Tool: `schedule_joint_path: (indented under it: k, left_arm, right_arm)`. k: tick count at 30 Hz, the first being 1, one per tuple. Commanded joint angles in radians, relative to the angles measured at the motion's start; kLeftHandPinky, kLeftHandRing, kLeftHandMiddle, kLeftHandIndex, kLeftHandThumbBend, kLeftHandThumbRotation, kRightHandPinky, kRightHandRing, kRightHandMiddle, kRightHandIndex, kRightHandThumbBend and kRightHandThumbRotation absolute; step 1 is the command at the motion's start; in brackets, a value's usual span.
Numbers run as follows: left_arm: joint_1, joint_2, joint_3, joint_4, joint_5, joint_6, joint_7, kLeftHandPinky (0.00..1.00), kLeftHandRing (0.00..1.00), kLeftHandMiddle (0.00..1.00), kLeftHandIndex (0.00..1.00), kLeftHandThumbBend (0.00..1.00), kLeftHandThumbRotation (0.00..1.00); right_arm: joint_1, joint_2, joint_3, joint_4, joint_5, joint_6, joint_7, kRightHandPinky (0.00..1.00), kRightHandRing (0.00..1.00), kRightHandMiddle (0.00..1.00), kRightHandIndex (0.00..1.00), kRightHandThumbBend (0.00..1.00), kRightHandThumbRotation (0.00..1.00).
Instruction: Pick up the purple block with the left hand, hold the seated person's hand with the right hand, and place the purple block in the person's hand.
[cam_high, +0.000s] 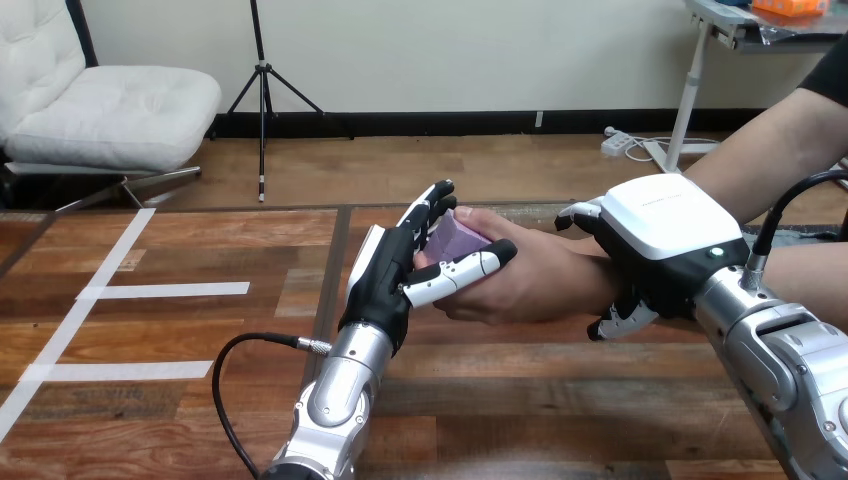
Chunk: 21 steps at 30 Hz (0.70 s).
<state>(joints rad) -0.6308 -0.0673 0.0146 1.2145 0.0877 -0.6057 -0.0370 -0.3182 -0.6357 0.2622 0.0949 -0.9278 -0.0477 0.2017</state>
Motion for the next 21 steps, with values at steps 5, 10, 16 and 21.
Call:
schedule_joint_path:
  k: [5, 10, 16, 21]
  left_arm:
    - [-0.073, 0.007, -0.001, -0.046, 0.002, -0.009, 0.010, 0.86, 0.89, 0.92, 0.93, 0.88, 0.33]
    - [-0.072, 0.009, -0.004, -0.047, 0.008, -0.010, 0.027, 0.86, 0.89, 0.92, 0.92, 0.86, 0.32]
    - [-0.071, 0.010, -0.005, -0.047, 0.010, -0.013, 0.037, 0.85, 0.88, 0.91, 0.91, 0.85, 0.31]
    - [-0.070, 0.010, -0.003, -0.048, 0.007, -0.014, 0.042, 0.85, 0.87, 0.91, 0.91, 0.83, 0.30]
  right_arm:
    - [-0.071, -0.014, -0.013, 0.005, 0.001, -0.005, -0.025, 0.75, 0.80, 0.83, 0.81, 0.83, 0.11]
    - [-0.072, -0.010, -0.014, 0.006, 0.003, -0.002, -0.024, 0.74, 0.80, 0.83, 0.80, 0.83, 0.10]
    - [-0.071, -0.008, -0.014, 0.003, 0.004, 0.001, -0.021, 0.74, 0.80, 0.83, 0.80, 0.82, 0.09]
    - [-0.070, -0.005, -0.015, 0.000, 0.005, 0.005, -0.021, 0.74, 0.80, 0.83, 0.80, 0.82, 0.08]
